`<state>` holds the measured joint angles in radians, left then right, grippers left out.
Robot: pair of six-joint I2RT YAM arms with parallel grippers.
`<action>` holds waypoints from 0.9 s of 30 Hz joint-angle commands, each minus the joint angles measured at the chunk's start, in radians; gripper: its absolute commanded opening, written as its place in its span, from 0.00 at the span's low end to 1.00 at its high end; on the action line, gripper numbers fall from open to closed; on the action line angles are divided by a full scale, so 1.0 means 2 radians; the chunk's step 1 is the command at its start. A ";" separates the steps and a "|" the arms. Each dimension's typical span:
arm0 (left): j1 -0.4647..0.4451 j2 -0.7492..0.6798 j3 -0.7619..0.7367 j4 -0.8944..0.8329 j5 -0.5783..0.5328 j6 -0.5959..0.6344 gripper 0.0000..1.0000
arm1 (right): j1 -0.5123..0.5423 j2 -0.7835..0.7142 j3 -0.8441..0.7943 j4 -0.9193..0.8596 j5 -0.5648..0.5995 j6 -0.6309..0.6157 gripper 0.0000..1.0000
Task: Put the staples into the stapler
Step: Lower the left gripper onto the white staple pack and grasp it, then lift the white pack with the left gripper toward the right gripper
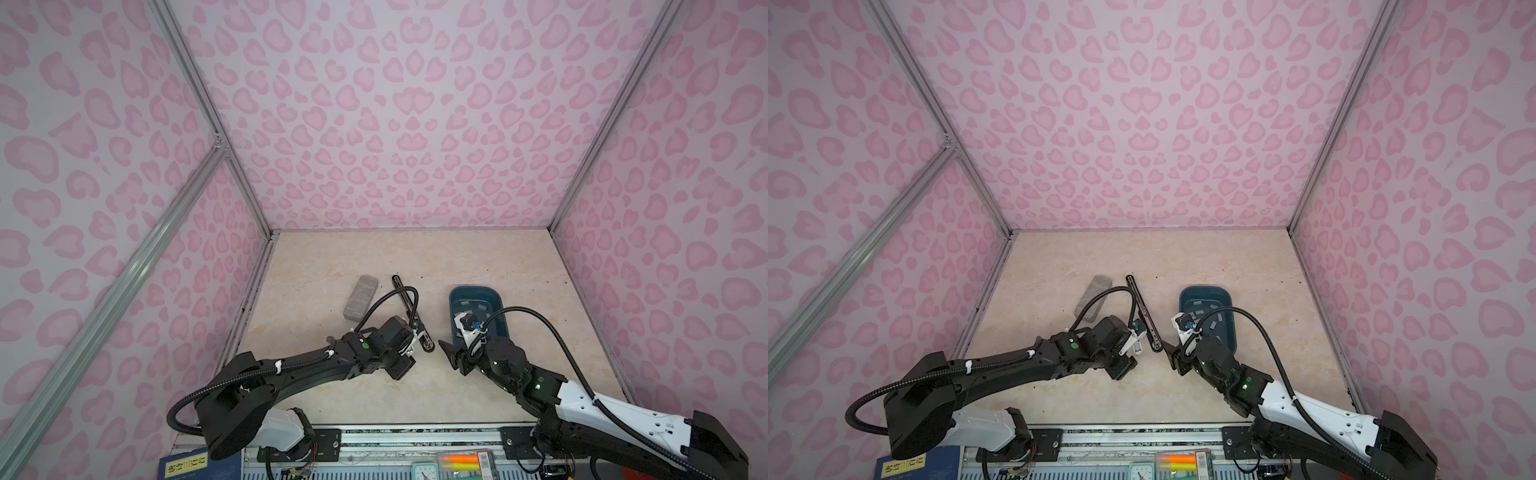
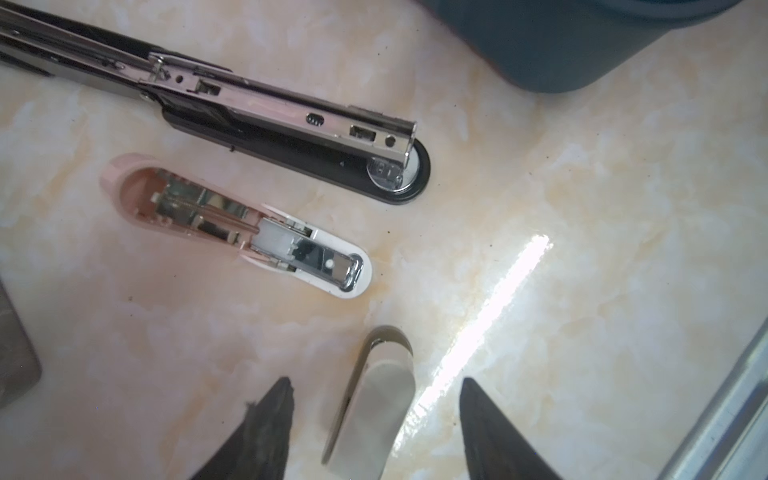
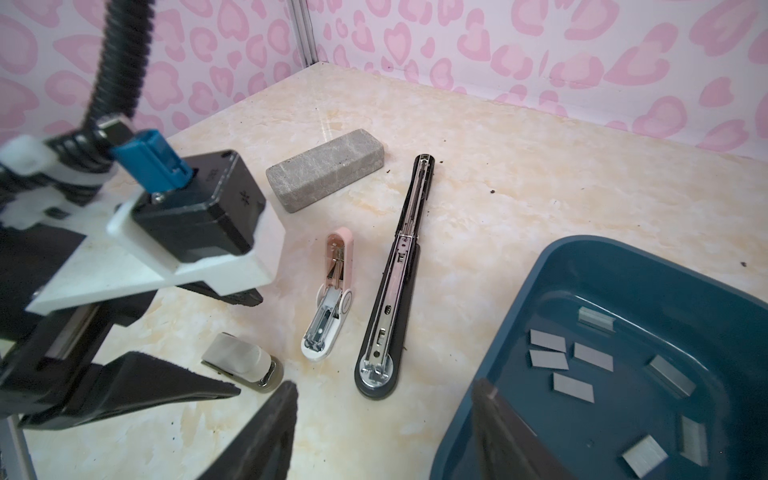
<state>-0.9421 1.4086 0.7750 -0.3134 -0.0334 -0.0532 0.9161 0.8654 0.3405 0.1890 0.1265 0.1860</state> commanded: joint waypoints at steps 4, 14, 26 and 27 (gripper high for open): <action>0.000 0.039 0.023 -0.025 0.001 -0.009 0.64 | 0.000 0.003 0.002 0.008 -0.001 -0.004 0.66; 0.000 0.081 0.048 -0.045 -0.001 -0.013 0.47 | 0.000 0.000 0.000 0.009 -0.001 -0.003 0.66; 0.000 0.093 0.058 -0.058 -0.005 -0.014 0.42 | 0.000 -0.003 0.000 0.008 -0.002 -0.003 0.66; 0.000 0.093 0.058 -0.059 -0.006 -0.013 0.40 | 0.000 -0.003 0.000 0.008 -0.002 -0.003 0.66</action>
<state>-0.9417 1.5929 0.8806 -0.4122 -0.0341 -0.0784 0.9154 0.8608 0.3405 0.1890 0.1219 0.1864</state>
